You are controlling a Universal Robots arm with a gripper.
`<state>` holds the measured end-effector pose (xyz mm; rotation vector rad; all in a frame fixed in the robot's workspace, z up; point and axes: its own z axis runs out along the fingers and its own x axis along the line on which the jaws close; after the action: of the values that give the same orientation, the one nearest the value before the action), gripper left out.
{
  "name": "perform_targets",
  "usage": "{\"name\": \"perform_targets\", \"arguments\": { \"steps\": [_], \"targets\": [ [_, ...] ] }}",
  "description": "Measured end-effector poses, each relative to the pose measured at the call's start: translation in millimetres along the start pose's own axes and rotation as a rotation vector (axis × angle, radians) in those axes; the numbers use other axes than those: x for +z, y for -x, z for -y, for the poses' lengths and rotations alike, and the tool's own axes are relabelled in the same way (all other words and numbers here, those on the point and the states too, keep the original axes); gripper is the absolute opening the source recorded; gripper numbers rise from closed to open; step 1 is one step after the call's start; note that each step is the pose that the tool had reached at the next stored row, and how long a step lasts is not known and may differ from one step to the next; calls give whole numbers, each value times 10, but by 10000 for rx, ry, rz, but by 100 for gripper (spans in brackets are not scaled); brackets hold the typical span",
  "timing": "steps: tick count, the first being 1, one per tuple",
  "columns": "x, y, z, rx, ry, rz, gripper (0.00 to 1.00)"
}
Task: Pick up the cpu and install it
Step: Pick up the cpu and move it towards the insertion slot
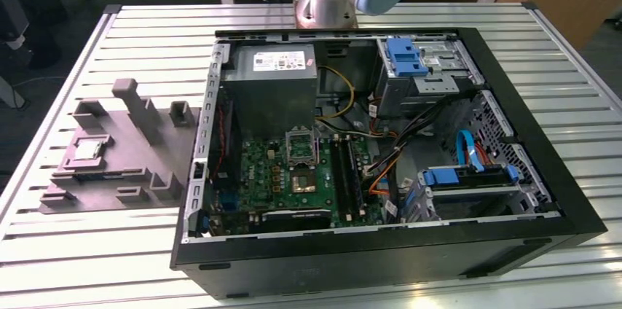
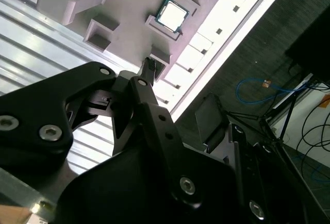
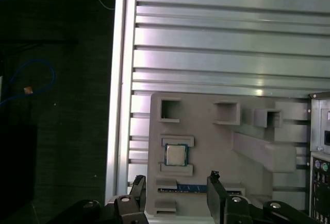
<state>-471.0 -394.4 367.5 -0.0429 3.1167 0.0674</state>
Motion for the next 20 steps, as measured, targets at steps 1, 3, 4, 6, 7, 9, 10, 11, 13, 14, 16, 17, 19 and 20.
{"name": "perform_targets", "arguments": {
  "steps": [1,3,4,6,7,9,10,11,13,14,16,17,19,20],
  "targets": [
    [4,0,0,0,0,-1,59],
    [11,0,0,0,0,0,59],
    [13,-1,0,0,0,-1,59],
    [17,-1,1,0,-1,-1,59],
    [20,-1,1,0,0,0,59],
    [23,-1,1,0,0,0,59],
    [25,-1,1,0,0,-1,59],
    [27,-1,1,0,0,-1,59],
    [30,-1,1,0,0,0,59],
    [32,-1,1,0,0,0,59],
    [36,-1,1,0,0,0,59],
    [37,-1,2,0,-1,-1,59],
    [41,-1,2,0,0,0,59],
    [42,-1,2,0,0,-1,59]
  ]
}}
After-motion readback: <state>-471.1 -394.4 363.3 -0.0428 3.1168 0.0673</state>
